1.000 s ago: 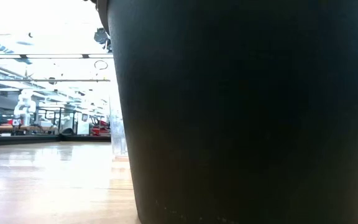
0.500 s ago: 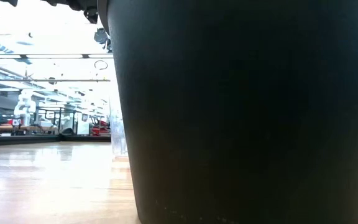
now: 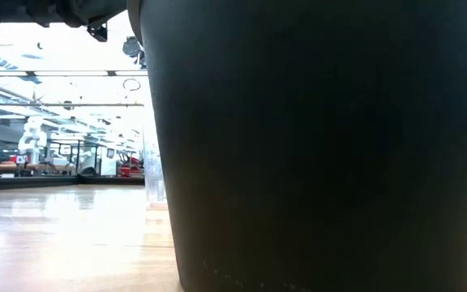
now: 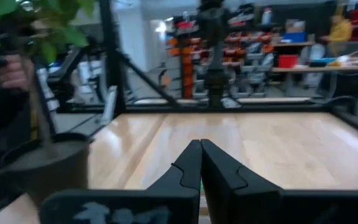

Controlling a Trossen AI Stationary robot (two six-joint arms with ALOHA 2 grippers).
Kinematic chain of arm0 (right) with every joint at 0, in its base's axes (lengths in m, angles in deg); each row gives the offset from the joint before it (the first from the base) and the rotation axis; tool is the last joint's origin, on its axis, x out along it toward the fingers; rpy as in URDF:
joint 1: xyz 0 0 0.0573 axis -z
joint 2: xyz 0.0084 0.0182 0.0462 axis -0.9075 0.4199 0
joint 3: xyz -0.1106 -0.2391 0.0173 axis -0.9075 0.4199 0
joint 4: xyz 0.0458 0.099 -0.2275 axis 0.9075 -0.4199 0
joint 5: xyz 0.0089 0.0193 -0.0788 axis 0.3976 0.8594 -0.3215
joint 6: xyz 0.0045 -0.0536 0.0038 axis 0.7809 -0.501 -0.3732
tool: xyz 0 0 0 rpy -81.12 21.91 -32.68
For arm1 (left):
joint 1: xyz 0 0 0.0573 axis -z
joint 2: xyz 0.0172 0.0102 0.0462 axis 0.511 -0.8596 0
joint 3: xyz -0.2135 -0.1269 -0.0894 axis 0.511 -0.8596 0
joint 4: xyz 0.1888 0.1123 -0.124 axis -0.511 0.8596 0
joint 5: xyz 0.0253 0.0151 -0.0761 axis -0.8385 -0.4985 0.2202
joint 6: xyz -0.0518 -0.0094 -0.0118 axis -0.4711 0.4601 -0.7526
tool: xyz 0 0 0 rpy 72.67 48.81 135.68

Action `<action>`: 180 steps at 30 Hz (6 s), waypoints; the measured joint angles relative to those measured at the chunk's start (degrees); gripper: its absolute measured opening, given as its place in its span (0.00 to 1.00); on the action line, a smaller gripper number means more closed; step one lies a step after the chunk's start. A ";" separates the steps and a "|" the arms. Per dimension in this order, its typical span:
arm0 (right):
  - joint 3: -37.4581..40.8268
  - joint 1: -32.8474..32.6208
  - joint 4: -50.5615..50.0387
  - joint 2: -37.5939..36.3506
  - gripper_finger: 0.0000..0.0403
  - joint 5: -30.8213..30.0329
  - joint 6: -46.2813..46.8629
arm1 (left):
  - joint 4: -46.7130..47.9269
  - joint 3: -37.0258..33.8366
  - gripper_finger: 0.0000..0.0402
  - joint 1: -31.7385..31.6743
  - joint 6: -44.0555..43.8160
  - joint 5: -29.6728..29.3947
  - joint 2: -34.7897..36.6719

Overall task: Pick and placing Produce into tupperware
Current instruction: Return to Home Position

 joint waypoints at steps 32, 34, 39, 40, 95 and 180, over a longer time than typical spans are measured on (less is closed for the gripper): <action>0.00 13.61 5.12 -0.32 0.00 -3.63 1.50 | 4.60 -11.59 0.00 1.92 4.93 -5.24 20.31; 0.00 13.34 5.13 -0.86 0.00 -2.09 2.05 | 6.48 -11.59 0.00 1.92 4.90 -5.07 21.96; 0.00 11.46 4.48 -2.00 0.00 2.75 2.40 | 8.96 -11.59 0.00 1.92 4.71 -2.52 23.55; -0.02 10.90 4.53 -2.17 0.00 4.03 2.52 | 9.23 -11.59 0.00 1.93 4.71 -2.49 23.56; -0.02 4.68 -15.27 -16.94 0.00 0.91 -1.82 | 18.72 -15.02 0.01 2.05 6.78 -0.71 27.43; -0.02 4.70 -13.68 -16.92 0.00 1.08 -1.60 | 23.68 -15.02 0.01 2.04 -2.32 -0.22 27.34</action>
